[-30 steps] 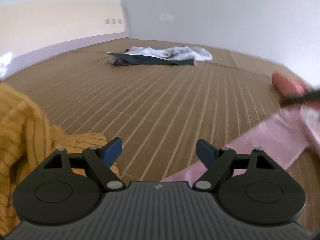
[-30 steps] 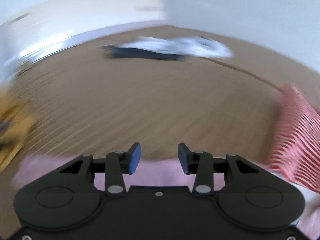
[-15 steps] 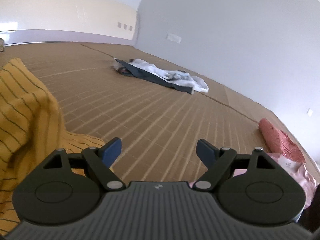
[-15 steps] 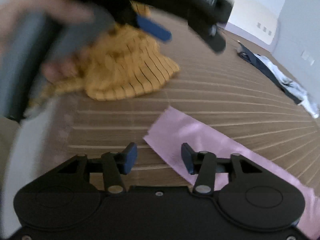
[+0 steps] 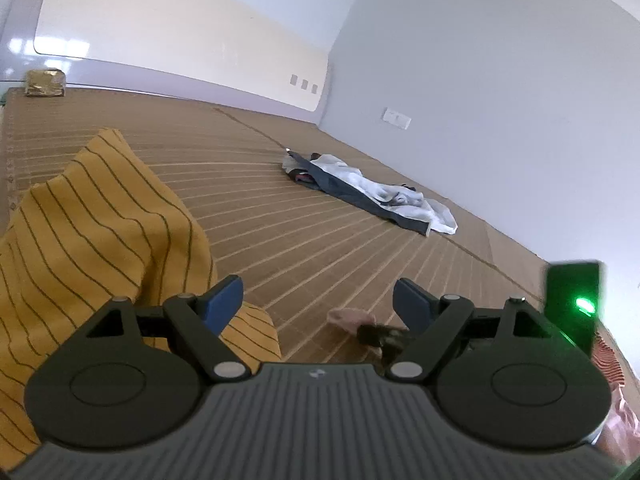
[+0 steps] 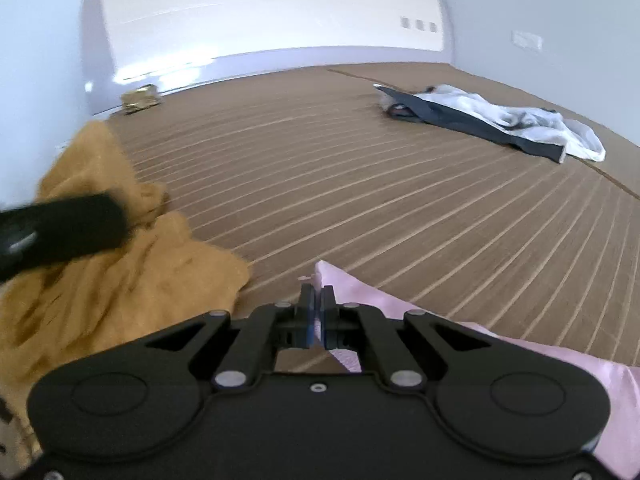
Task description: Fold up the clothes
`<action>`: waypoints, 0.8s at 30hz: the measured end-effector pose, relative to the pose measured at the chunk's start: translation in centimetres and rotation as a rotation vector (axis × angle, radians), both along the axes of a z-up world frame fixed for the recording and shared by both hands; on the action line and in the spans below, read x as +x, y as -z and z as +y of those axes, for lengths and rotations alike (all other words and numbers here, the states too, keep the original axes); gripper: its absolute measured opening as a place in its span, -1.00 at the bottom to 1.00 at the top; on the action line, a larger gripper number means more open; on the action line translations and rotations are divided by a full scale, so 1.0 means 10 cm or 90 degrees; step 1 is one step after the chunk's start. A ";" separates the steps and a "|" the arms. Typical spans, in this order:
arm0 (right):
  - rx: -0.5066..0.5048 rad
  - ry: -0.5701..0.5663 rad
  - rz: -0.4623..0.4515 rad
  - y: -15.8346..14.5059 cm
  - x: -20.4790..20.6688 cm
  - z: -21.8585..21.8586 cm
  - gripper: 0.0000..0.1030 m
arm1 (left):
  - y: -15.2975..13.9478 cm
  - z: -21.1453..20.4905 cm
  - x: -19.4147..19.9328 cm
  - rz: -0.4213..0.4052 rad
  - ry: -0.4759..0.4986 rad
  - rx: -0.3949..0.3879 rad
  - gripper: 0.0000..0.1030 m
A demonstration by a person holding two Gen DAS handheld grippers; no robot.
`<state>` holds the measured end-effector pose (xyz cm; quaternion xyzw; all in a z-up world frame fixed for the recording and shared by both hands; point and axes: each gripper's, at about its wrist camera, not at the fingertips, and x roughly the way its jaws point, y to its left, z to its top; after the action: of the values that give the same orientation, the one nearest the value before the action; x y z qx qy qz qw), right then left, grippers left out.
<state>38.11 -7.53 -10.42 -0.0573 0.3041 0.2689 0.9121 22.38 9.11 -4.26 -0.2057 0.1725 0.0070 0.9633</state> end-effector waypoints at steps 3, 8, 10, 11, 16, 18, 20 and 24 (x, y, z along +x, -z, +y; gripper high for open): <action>0.007 0.011 0.026 0.07 0.19 -0.02 -0.93 | -0.01 0.02 -0.02 0.002 0.001 -0.011 0.67; 0.027 -0.017 0.076 0.17 0.27 -0.07 -0.65 | -0.03 -0.01 -0.01 0.007 0.013 -0.005 0.67; 0.055 -0.027 0.091 0.06 0.11 -0.28 -0.39 | -0.03 -0.05 0.00 0.007 0.027 -0.001 0.70; 0.062 -0.029 0.089 -0.01 0.00 -0.41 -0.28 | -0.04 -0.07 -0.01 0.008 0.035 0.000 0.70; 0.049 -0.013 0.001 -0.36 -1.01 -1.41 0.00 | 0.02 -0.29 -0.10 0.014 0.109 -0.028 0.72; 0.017 0.011 -0.028 -0.34 -1.48 -1.81 0.03 | 0.04 -0.44 -0.14 0.019 0.144 -0.023 0.72; -0.030 0.031 -0.045 -0.25 -1.97 -2.12 0.02 | 0.07 -0.63 -0.19 0.021 0.172 0.001 0.72; -0.044 0.073 -0.001 0.09 -2.78 -2.35 0.02 | 0.09 -1.00 -0.35 0.023 0.233 0.048 0.73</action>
<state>10.35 -31.02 -11.31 -0.0715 0.3155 0.2058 0.9236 18.89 -0.88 -5.15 -0.1347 0.2242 -0.1585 0.9521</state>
